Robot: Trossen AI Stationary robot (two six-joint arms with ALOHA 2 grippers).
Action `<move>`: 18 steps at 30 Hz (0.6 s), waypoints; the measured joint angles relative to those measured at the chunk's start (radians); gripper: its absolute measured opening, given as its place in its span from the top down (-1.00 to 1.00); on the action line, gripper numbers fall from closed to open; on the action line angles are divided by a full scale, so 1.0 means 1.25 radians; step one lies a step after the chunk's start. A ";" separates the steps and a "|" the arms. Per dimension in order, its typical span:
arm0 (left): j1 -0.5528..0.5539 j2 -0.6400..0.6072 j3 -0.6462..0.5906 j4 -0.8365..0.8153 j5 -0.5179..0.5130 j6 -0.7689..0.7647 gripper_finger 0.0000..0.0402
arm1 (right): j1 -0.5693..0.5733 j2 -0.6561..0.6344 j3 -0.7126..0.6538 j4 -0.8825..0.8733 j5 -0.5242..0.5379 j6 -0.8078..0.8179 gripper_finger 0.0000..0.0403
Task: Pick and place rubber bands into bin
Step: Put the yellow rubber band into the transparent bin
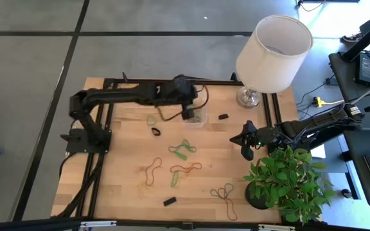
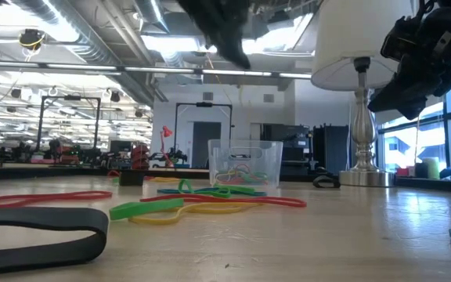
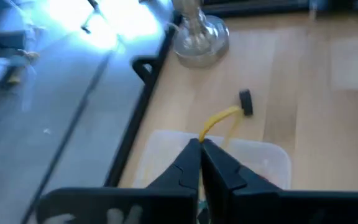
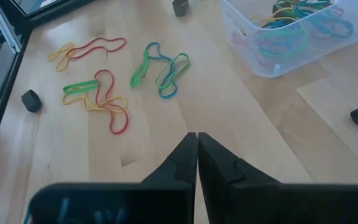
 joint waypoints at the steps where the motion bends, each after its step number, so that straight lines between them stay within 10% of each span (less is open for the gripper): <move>1: 0.018 0.018 0.000 0.013 0.020 0.012 0.99 | 0.000 0.000 0.000 0.001 0.000 0.000 0.91; 18: 0.163 0.309 0.062 0.104 0.157 0.162 0.98 | -0.010 0.000 0.000 0.010 0.049 0.025 0.91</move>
